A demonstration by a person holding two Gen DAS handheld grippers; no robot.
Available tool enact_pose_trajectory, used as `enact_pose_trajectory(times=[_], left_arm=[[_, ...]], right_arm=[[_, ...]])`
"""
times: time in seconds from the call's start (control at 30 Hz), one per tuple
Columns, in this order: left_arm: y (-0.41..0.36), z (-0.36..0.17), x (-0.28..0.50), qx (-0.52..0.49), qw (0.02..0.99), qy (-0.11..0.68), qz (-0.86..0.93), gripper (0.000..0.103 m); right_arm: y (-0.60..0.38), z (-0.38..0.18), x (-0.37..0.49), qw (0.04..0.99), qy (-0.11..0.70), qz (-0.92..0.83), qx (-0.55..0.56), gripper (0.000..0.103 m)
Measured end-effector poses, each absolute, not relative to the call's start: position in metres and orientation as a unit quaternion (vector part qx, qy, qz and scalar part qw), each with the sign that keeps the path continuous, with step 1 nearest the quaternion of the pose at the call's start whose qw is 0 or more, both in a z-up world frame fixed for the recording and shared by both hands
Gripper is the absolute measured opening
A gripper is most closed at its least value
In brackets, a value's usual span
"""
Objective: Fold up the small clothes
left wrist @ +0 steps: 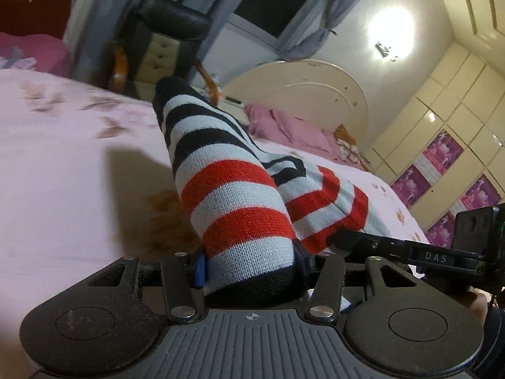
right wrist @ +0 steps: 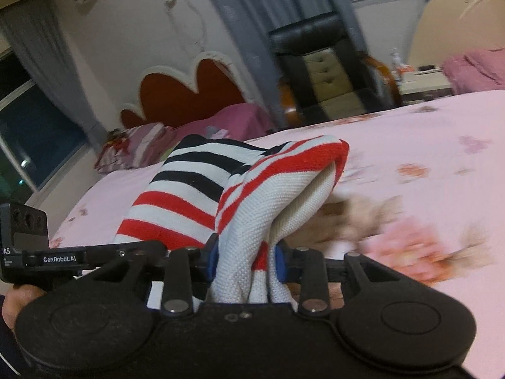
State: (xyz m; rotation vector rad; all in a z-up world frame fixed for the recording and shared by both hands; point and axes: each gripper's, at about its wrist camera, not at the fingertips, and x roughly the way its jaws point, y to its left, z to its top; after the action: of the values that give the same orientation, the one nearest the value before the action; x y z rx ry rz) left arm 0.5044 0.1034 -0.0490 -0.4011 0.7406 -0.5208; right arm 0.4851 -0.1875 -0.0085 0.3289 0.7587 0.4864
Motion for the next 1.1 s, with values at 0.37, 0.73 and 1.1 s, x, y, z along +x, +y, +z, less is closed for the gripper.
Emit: enact_pose_trajectory(times=[0.37, 0.73, 1.1], left_arm=[[0.214, -0.099, 0.441, -0.206, 0.878, 0.376, -0.214, 0.051], [0.237, -0.078, 0.391, -0.158, 0.919, 0.327, -0.154, 0.063], [0.159, -0.083, 0.372, -0.006, 0.927, 0.316, -0.203, 0.043]], right_arm=[[-0.084, -0.049, 0.456, 0.851, 0.403, 0.291, 0.167, 0.033], [-0.119, -0.044, 0.432, 0.867, 0.402, 0.209, 0.206, 0.031], [-0.04, -0.035, 0.394, 0.881, 0.407, 0.225, -0.091, 0.009]])
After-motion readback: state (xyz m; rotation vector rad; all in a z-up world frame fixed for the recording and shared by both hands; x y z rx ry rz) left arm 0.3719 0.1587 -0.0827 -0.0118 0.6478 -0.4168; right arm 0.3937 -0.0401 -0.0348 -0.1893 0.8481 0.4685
